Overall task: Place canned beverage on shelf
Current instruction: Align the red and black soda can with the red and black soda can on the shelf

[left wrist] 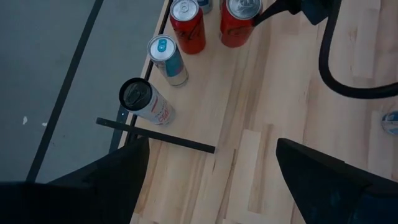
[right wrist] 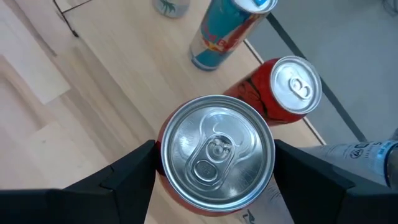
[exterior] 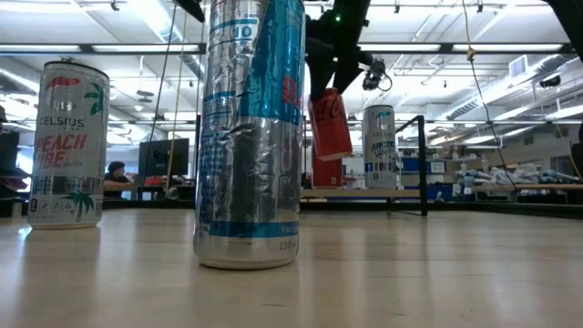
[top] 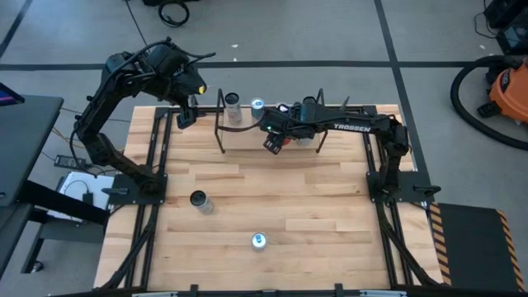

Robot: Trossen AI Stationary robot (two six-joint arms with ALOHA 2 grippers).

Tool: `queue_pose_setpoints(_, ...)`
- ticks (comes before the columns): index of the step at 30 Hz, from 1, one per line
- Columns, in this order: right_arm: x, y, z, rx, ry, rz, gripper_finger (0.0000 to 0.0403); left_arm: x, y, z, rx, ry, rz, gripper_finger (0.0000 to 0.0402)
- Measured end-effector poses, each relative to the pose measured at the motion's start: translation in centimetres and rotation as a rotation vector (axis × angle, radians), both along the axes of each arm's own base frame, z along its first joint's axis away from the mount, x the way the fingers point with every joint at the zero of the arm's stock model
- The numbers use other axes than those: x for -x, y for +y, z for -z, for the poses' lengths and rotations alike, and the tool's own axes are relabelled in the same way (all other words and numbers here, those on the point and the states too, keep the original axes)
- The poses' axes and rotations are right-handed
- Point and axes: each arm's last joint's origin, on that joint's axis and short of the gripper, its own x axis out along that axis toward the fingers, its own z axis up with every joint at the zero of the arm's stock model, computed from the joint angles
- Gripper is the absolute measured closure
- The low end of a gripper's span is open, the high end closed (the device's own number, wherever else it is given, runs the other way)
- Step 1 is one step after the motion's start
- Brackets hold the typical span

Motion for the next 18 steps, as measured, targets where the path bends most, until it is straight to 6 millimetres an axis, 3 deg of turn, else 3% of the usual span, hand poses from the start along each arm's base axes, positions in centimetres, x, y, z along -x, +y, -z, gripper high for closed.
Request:
queue_pose_setpoints(3,-0.1,0.0,0.3,0.005,-0.004,0.001,0.0105,0.1,0.0,0.0,0.001,-0.003,-0.004,0.0047)
queue_pose_setpoints(9,0.9,0.1,3.3,-0.028,0.005,-0.008,0.0105,0.4,-0.2,-0.2,-0.005,-0.010,-0.002,0.0047)
queue_pose_setpoints(18,3.5,-0.9,3.0,-0.011,-0.238,-0.021,0.0104,0.4,-0.2,-0.2,-0.007,-0.009,0.001,0.0047)
